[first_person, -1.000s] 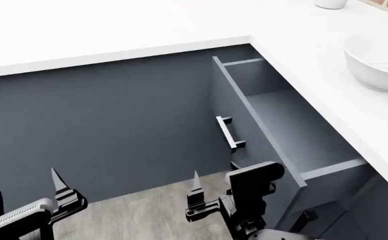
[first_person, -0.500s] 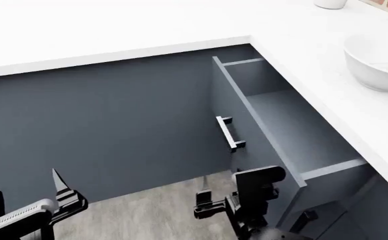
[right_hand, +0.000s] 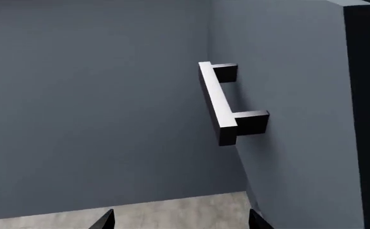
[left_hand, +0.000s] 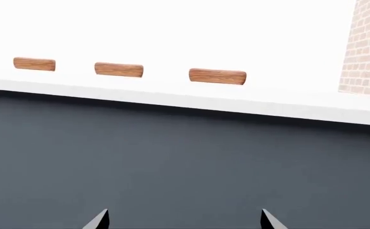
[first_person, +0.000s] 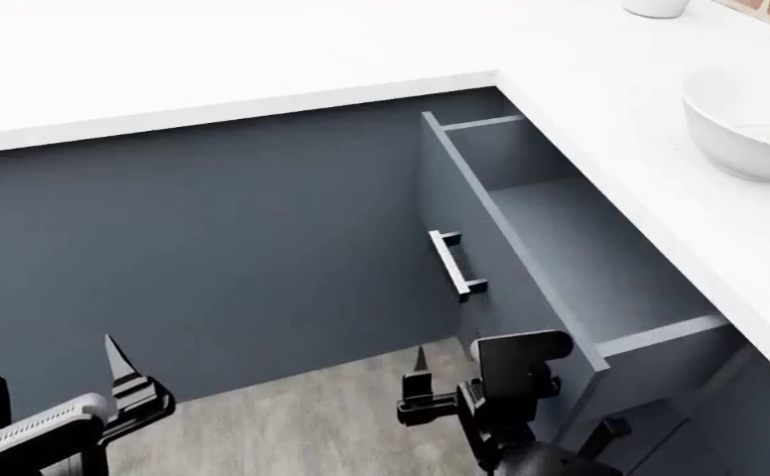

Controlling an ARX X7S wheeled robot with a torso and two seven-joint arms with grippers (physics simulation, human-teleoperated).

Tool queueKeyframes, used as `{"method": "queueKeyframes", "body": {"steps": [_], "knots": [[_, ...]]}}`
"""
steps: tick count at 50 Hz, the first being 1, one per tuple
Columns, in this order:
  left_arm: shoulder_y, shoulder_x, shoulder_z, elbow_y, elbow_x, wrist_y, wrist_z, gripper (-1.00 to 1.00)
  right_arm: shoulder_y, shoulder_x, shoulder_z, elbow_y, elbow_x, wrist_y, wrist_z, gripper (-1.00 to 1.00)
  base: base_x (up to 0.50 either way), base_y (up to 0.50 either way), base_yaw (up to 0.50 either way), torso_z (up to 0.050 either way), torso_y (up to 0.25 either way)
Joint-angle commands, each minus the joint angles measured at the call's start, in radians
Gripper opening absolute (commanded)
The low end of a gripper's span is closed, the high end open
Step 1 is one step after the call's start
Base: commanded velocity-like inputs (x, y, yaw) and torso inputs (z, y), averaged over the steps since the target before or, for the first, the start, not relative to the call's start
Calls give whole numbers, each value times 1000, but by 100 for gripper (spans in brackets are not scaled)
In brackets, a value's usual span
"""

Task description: Place the bar in the bowl and close the drawer.

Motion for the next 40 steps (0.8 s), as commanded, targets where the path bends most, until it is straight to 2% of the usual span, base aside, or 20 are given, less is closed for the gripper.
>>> {"method": "queueKeyframes", "body": {"steps": [1,18,40], "knots": [[9,2,-9,-1,1,0,5,100,-7,10,14,25,12,-5,-3,100,0,0,0,0,0],[18,-6,-24,21,10,-22,-7,100,-37,25,48,99,45,-40,-34,100,0,0,0,0,0],[10,1,-41,23,1,-62,3,100,-40,13,101,312,133,-27,-119,100,0,0,0,0,0]]}}
